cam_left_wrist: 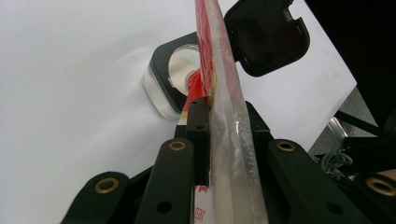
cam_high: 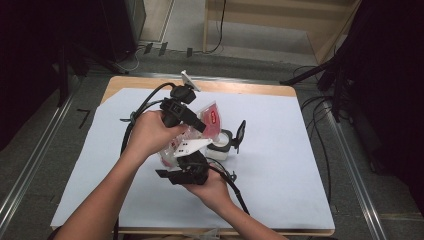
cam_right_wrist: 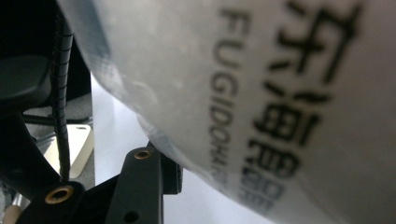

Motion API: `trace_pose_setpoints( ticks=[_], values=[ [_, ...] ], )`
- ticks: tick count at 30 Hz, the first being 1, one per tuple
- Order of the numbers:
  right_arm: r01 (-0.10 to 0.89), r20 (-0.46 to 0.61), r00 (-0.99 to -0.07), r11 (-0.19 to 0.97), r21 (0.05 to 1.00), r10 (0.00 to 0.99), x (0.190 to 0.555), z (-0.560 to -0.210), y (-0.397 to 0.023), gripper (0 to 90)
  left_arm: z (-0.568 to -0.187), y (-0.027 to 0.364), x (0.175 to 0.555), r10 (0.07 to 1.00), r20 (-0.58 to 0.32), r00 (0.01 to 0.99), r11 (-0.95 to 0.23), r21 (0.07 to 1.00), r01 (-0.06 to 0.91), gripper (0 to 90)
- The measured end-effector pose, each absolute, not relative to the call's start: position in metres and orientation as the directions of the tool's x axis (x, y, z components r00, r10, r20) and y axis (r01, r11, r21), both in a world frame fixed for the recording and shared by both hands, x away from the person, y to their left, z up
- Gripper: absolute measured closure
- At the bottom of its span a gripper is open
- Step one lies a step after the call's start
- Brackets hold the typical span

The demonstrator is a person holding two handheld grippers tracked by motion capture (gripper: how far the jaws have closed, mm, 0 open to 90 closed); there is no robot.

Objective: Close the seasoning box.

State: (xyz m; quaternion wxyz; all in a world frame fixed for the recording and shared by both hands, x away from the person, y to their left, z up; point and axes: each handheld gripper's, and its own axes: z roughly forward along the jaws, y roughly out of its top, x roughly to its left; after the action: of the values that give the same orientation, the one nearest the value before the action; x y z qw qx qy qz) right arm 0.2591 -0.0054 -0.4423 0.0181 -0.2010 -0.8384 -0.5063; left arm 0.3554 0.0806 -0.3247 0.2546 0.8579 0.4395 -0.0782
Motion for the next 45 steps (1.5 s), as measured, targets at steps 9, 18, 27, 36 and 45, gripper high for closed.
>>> trace_pose_setpoints(
  ticks=[9, 18, 27, 36, 45],
  values=[
    [0.403, 0.298, -0.904, 0.379, 0.833, 0.307, 0.263, -0.434, -0.008, 59.3, -0.321, 0.072, 0.367, 0.731, -0.375, 0.57, -0.482, 0.307, 0.821, 77.4],
    [0.435, 0.332, -0.891, 0.365, 0.823, 0.311, 0.264, -0.428, -0.011, 63.5, -0.317, 0.067, 0.372, 0.735, -0.367, 0.57, -0.492, 0.29, 0.821, 75.0],
    [0.458, 0.364, -0.879, 0.336, 0.823, 0.308, 0.267, -0.426, -0.014, 60.3, -0.316, 0.061, 0.378, 0.735, -0.374, 0.566, -0.496, 0.272, 0.825, 74.5],
    [0.447, 0.343, -0.881, 0.338, 0.828, 0.326, 0.266, -0.425, -0.014, 63.7, -0.315, 0.056, 0.378, 0.732, -0.357, 0.581, -0.516, 0.266, 0.814, 75.6],
    [0.444, 0.331, -0.879, 0.337, 0.831, 0.342, 0.267, -0.426, -0.016, 63.9, -0.314, 0.053, 0.376, 0.731, -0.345, 0.588, -0.517, 0.282, 0.808, 76.5]
  ],
)
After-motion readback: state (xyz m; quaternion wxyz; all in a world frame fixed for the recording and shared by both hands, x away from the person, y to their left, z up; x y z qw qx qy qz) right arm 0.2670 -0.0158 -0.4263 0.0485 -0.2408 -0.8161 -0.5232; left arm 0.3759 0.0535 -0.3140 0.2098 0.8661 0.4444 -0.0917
